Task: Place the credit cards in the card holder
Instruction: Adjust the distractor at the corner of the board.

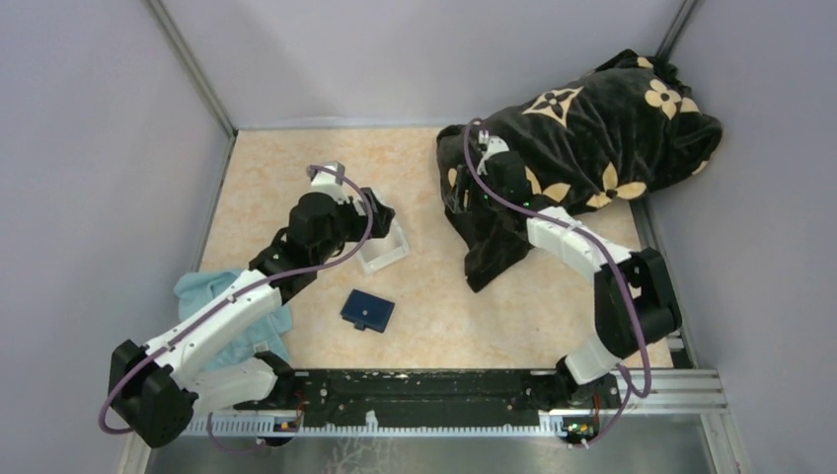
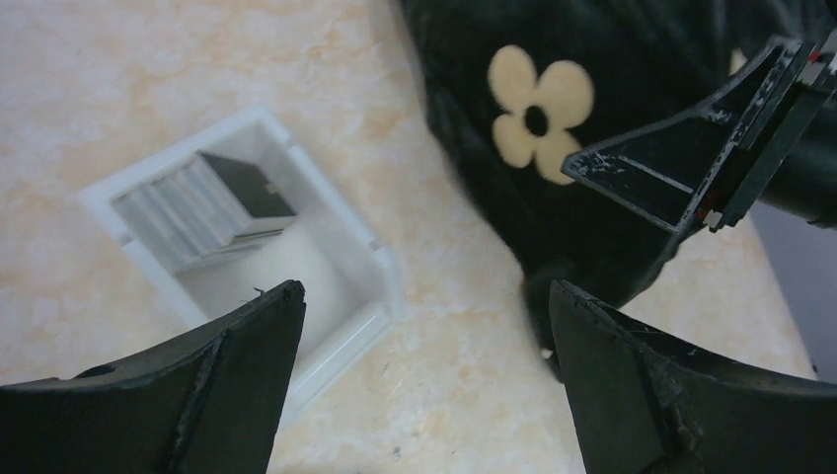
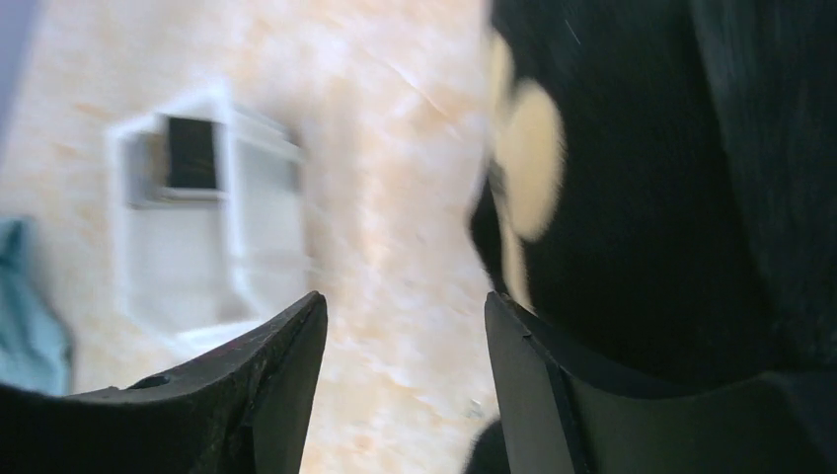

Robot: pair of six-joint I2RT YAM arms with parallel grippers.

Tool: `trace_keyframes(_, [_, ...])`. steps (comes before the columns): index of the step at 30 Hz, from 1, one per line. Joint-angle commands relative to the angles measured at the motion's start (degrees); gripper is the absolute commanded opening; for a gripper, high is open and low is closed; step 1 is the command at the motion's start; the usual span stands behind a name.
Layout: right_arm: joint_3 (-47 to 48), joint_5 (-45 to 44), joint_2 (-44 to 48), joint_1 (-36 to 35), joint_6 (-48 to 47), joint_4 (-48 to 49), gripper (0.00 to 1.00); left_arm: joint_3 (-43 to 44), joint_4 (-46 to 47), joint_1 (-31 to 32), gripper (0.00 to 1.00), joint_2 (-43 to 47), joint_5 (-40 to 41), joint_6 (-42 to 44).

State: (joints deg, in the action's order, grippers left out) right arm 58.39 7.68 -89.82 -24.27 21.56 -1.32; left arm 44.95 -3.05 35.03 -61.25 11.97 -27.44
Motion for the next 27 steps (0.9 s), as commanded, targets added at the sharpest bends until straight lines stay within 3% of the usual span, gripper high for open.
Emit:
trace_keyframes(1, [11.02,1.94,7.76,-2.26,-2.18,-2.37,0.61,6.92,-1.48,3.53,0.99,-3.41,1.81,1.48])
trace_keyframes(6, [13.12,-5.3,14.5,-2.28,0.07,-6.65,0.67,13.15,-1.46,6.93,0.99,-10.19,1.41,2.62])
trace_keyframes(13, [6.67,-22.5,27.25,-0.43,3.45,-10.1,0.7,21.24,-0.98,12.19,0.99,-23.51,-0.69,3.77])
trace_keyframes(22, [-2.3,-29.07,33.83,15.03,13.26,-12.49,0.75,31.36,0.48,14.0,0.99,-38.83,-5.6,3.7])
trace_keyframes(27, [-7.59,-22.76,30.69,27.32,18.51,-7.6,0.77,37.03,1.13,13.96,0.99,-46.9,-7.79,3.53])
